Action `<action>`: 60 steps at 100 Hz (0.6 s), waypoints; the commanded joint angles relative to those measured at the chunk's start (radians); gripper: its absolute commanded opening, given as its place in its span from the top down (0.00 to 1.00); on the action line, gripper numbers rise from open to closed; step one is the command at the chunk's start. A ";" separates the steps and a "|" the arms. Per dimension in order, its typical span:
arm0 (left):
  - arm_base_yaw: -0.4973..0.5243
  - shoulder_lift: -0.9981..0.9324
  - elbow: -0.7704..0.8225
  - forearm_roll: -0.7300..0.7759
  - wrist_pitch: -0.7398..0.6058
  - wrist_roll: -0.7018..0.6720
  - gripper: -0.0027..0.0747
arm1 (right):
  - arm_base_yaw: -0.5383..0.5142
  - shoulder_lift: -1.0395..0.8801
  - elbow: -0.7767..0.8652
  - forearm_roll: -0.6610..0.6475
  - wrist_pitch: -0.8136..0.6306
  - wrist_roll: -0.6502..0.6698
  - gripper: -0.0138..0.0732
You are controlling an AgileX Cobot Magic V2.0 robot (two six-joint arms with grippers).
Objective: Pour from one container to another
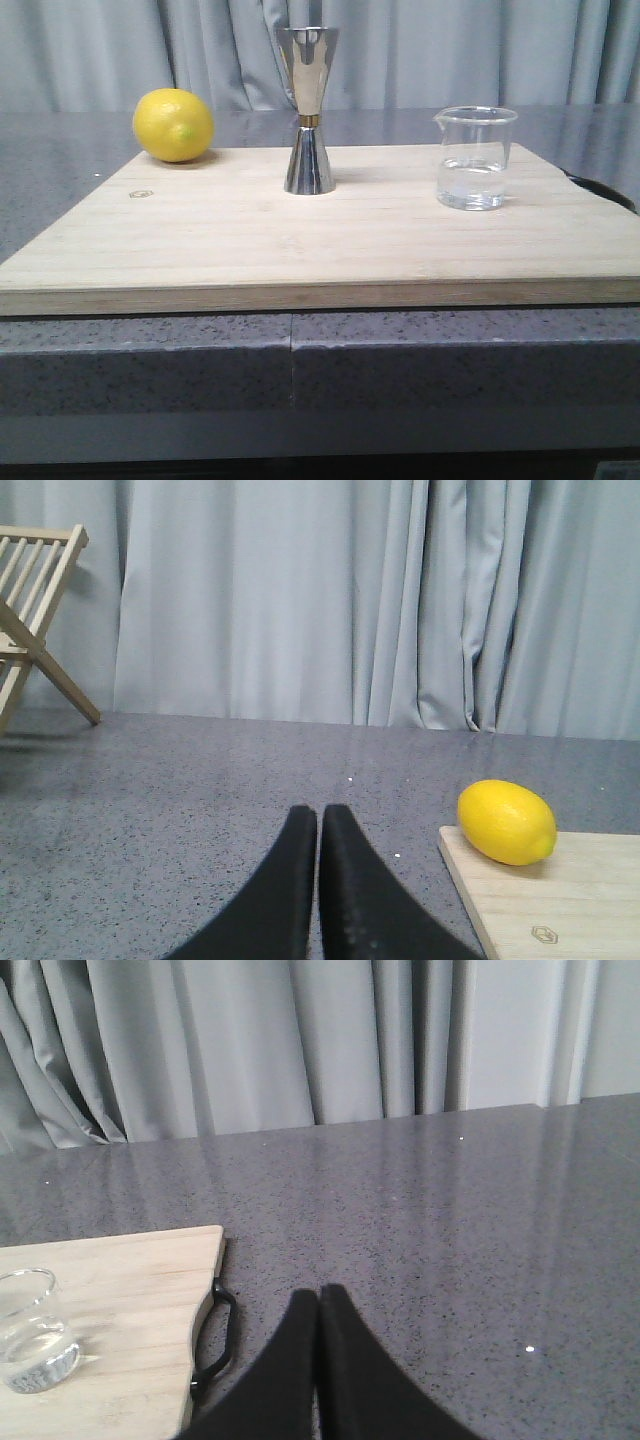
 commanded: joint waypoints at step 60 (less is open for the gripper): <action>0.003 0.311 -0.276 -0.002 0.030 -0.004 0.99 | -0.003 0.233 -0.260 -0.008 0.037 -0.138 0.92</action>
